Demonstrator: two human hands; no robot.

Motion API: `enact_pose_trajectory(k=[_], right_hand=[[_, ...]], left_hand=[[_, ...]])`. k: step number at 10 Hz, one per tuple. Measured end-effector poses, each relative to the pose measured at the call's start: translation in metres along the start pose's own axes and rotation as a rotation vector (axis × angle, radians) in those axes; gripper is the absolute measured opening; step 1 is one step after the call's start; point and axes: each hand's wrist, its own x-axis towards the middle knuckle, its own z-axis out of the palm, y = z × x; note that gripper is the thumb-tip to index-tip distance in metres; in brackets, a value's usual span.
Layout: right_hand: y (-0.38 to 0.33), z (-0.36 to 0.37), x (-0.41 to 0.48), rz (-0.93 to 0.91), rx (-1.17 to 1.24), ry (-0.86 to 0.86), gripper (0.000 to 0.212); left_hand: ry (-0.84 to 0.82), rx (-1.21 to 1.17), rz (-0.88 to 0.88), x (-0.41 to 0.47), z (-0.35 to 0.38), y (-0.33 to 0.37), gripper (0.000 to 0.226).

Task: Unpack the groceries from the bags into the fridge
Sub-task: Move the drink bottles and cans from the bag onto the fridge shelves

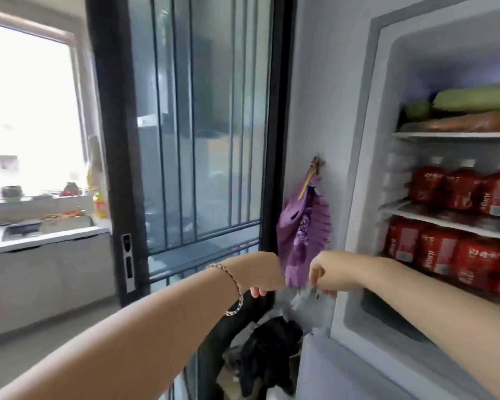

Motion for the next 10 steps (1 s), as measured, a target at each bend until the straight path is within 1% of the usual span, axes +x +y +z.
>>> enact_pose_trajectory(k=[1, 2, 3, 4, 5, 6, 7, 8, 9, 10], right_hand=[[-0.065, 0.026, -0.001, -0.221, -0.096, -0.021, 0.03], [-0.132, 0.061, -0.02, -0.424, -0.127, -0.052, 0.026], [-0.208, 0.104, -0.058, -0.627, -0.184, -0.08, 0.023], [-0.288, 0.156, -0.115, -0.846, -0.229, -0.098, 0.023], [-0.361, 0.211, -0.189, -1.064, -0.255, -0.161, 0.025], [-0.429, 0.26, -0.279, -1.289, -0.299, -0.21, 0.025], [-0.49, 0.313, -0.378, -1.47, -0.335, -0.291, 0.027], [-0.537, 0.364, -0.478, -1.636, -0.365, -0.315, 0.027], [-0.575, 0.411, -0.574, -1.746, -0.415, -0.381, 0.027], [-0.606, 0.45, -0.659, -1.833, -0.511, -0.448, 0.027]], left_hand=[[0.145, -0.171, -0.246, -0.075, 0.025, -0.045, 0.028], [0.236, -0.278, -0.499, -0.166, 0.064, -0.08, 0.031], [0.27, -0.359, -0.717, -0.273, 0.108, -0.108, 0.029], [0.263, -0.414, -0.969, -0.389, 0.162, -0.125, 0.018], [0.243, -0.511, -1.195, -0.504, 0.213, -0.126, 0.02], [0.29, -0.559, -1.408, -0.619, 0.26, -0.108, 0.026], [0.317, -0.646, -1.599, -0.732, 0.301, -0.075, 0.024], [0.298, -0.703, -1.791, -0.836, 0.341, -0.036, 0.027], [0.337, -0.736, -1.972, -0.936, 0.381, -0.002, 0.029], [0.365, -0.772, -2.097, -1.023, 0.411, 0.043, 0.025]])
